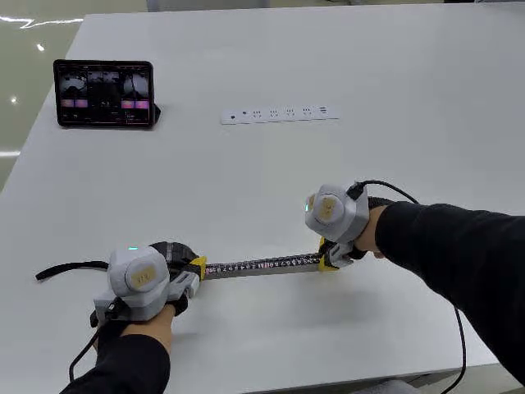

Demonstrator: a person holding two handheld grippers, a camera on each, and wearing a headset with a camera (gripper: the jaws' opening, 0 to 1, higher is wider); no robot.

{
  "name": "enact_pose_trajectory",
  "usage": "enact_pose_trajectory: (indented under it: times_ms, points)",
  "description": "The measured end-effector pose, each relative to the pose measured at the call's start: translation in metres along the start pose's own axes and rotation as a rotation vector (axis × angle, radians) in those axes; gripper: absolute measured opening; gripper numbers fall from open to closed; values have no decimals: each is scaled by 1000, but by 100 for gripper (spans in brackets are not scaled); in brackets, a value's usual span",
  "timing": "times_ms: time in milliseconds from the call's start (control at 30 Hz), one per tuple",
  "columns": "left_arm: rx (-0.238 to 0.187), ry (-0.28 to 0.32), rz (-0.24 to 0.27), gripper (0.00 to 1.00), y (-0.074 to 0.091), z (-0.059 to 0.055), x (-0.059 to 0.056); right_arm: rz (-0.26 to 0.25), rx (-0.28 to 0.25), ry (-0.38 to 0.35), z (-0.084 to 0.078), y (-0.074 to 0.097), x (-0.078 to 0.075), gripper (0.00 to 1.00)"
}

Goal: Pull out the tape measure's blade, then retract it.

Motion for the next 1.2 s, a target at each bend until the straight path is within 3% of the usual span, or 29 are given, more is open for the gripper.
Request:
enact_pose_trajectory:
  times_ms: [467,600,1200]
  points:
    - [17,-7,3,63,0,-1,0,-9,-10,-33,8,-2,0,10]
    - [17,-8,4,63,-1,0,0,12,-16,-44,11,-3,-2,10]
    - [15,-8,7,63,-2,1,1,11,-19,0,22,-7,0,10]
Point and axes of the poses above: the centre of the closed fingertips' face, and the gripper's own axes: y roughly backward along the fingers, x roughly to its left, z roughly out of its top, the point moved 1 cm from there along y, roughly backward along the fingers, and after that the axes turned 8 degrees about y, right-handed, at the moved point
